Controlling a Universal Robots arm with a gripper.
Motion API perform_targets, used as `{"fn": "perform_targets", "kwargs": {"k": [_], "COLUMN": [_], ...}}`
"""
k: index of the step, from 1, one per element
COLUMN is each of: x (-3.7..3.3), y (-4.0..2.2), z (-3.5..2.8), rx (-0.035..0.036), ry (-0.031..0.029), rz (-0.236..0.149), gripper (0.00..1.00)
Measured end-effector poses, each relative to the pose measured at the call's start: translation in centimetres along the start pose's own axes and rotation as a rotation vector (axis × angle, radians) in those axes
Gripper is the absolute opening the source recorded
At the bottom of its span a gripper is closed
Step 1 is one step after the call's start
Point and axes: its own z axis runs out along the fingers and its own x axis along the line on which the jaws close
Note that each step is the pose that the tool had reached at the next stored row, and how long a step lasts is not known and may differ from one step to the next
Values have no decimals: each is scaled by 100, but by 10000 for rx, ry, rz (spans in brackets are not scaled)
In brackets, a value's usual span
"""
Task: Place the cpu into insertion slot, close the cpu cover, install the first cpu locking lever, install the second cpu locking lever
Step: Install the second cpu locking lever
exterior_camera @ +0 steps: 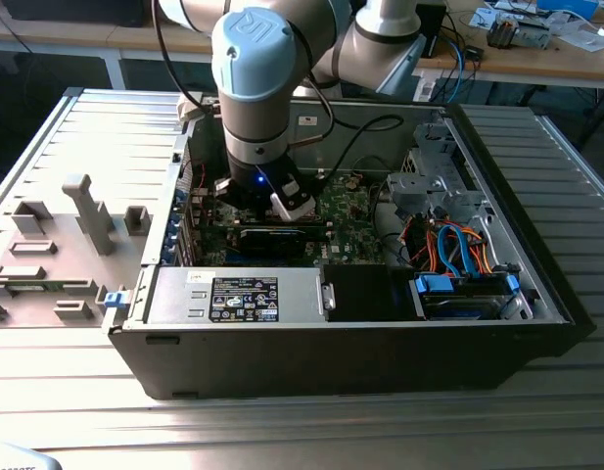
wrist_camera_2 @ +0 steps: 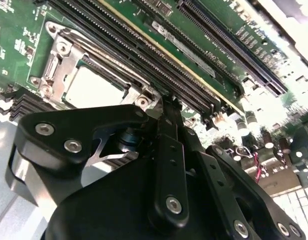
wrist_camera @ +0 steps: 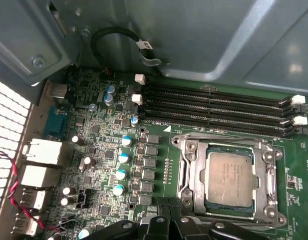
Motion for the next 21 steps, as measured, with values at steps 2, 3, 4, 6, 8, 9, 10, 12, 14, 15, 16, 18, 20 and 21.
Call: {"fn": "perform_targets", "kwargs": {"k": [2, 3, 4, 6, 8, 9, 10, 12, 14, 15, 16, 18, 20, 21], "x": [-9, -24, -53, -125, -221, -267, -302, -369, -409, -433, -450, -485, -508, -517], "y": [7, 12, 23, 68, 125, 150, 169, 208, 240, 259, 277, 322, 361, 376], "z": [-18, -16, -13, 2, 20, 29, 35, 48, 58, 64, 68, 78, 80, 81], "rx": [168, 348, 690, 1031, 1108, 1137, 1163, 1217, 1262, 1293, 1320, 1406, 1523, 1568], "ry": [24, 58, 124, 243, 350, 402, 447, 525, 567, 590, 603, 624, 645, 652], "rz": [-3, -3, -1, 12, 31, 40, 47, 62, 69, 73, 75, 79, 81, 81], "gripper": [11, 11, 11, 11, 11, 11, 11, 11, 11, 11, 11, 11, 11, 11]}}
